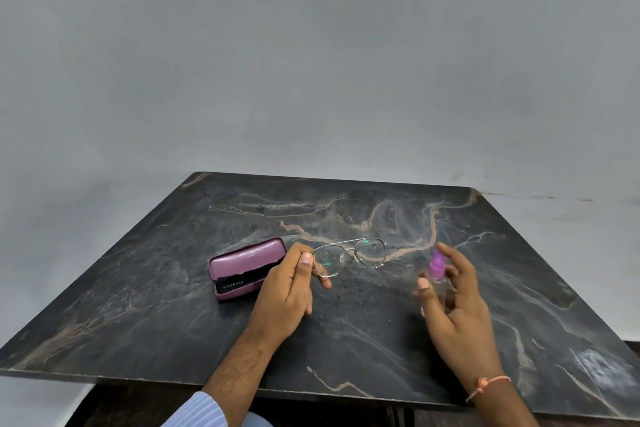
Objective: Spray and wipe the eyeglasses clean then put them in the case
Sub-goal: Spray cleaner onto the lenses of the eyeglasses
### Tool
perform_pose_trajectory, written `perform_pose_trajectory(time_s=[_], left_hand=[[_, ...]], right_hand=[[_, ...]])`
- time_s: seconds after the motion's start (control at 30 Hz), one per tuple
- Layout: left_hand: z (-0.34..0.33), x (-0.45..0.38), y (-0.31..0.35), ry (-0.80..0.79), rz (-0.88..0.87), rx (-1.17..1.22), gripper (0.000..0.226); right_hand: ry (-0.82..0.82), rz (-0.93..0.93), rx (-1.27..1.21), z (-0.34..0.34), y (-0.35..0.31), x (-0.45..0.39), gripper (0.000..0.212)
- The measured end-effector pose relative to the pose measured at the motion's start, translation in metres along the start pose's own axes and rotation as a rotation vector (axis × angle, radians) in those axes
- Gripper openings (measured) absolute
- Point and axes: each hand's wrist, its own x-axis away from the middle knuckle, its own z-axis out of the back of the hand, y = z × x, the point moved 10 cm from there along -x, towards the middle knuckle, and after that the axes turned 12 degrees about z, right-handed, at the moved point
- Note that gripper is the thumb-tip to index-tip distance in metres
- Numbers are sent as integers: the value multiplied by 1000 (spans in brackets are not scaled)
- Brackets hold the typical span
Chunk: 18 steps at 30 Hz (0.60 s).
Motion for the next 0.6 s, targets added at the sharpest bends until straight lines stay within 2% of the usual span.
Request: perform_pose_trajectory(time_s=[0.1, 0.4, 0.6], left_hand=[[0, -1, 0, 12, -7, -5, 29], [5, 0, 1, 58, 5, -13, 29], [6, -1, -4, 74, 29, 13, 29]], right_hand=[[39, -47, -29, 18, 9, -2, 67], [12, -113, -70, 17, 18, 4, 49], [-38, -161, -71, 15, 23, 9, 69]])
